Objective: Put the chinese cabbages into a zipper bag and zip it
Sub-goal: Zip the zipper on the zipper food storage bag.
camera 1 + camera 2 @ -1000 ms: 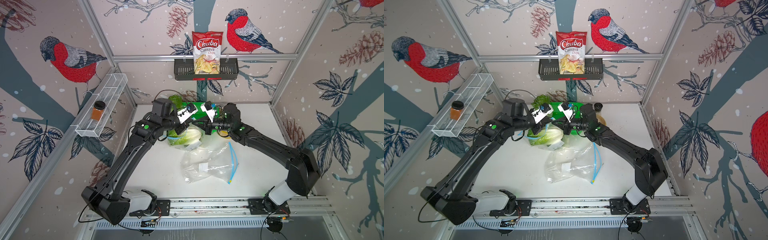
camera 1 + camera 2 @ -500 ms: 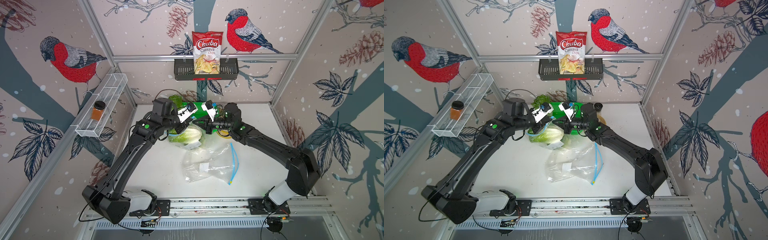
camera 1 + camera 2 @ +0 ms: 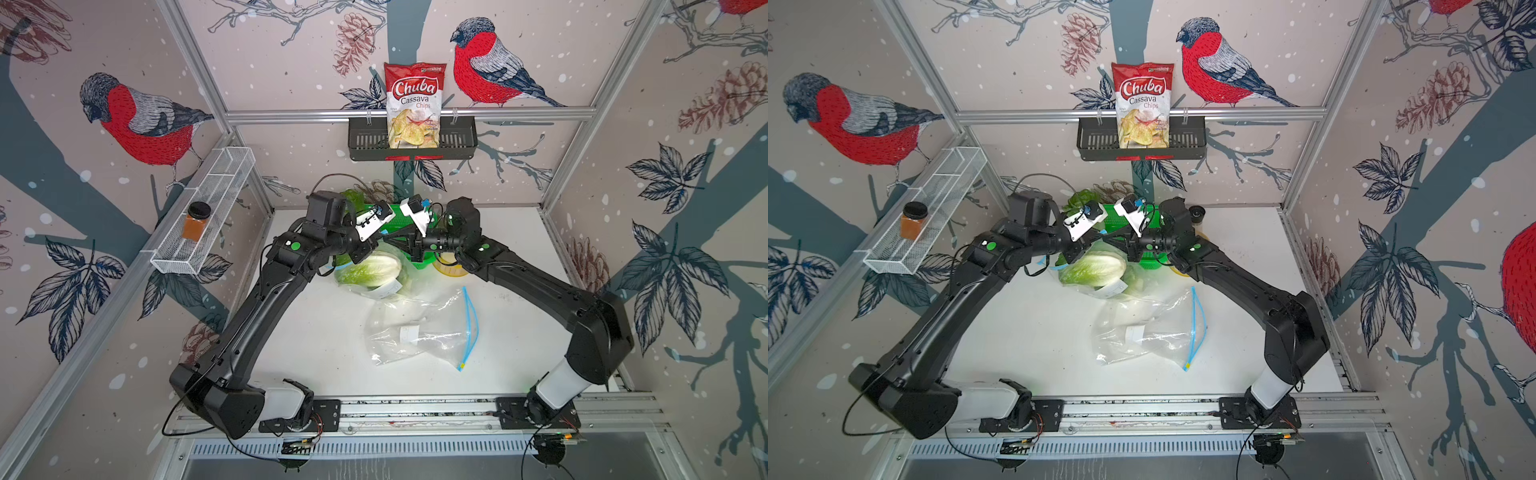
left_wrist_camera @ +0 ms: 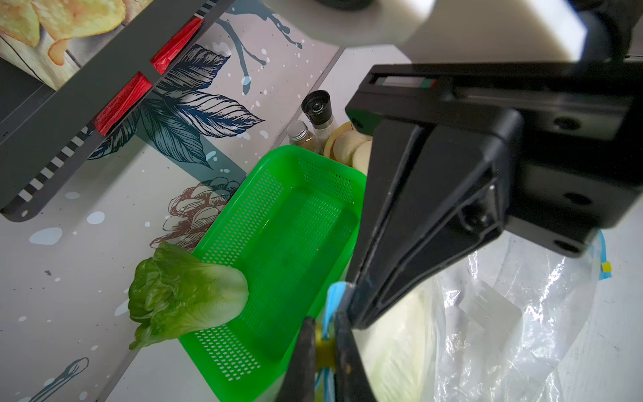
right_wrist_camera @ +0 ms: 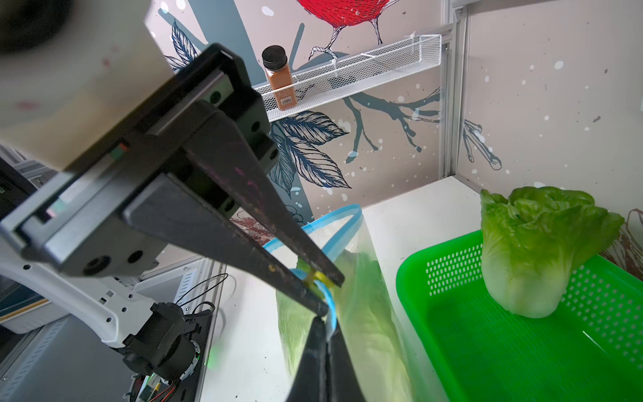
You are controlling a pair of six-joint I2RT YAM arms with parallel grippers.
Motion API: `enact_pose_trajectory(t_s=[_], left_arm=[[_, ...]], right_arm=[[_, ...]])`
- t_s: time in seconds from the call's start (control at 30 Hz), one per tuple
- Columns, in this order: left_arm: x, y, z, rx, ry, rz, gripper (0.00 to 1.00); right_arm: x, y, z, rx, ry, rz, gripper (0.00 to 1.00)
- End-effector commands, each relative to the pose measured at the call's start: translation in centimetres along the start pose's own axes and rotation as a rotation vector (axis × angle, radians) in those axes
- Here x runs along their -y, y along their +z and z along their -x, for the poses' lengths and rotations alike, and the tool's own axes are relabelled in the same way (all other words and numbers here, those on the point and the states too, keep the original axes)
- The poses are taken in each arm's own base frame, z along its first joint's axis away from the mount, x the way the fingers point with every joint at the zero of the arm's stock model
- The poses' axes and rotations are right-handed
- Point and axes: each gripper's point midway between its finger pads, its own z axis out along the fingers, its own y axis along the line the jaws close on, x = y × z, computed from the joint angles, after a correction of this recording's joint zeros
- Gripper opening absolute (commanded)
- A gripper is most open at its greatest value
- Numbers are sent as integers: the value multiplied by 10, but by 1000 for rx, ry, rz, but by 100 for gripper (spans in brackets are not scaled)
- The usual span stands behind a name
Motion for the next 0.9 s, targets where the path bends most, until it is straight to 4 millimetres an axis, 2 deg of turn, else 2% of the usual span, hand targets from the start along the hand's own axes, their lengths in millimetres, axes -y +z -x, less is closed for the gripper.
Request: enact_pose_trajectory(t_s=[0.0,0.13,0.33,0.47,0.87], left_arm=[[0,-2,5,20,11,-1,7],[-1,-2,3,11,7,5,7],[0,-2,-11,-34,-19,21,8],[0,-3,-21,-58,-32,46,9],[-14,-15,-37,-116,-77,152,10]], right_arm=[[-1,-1,4,11,-15,12,0],[2,-5,11,39,-11,-16,0],[16,-12,16,79,10,-90,0],[17,-15,20,99,8,-101,0],[24,-22,28,121,10,-150,0]])
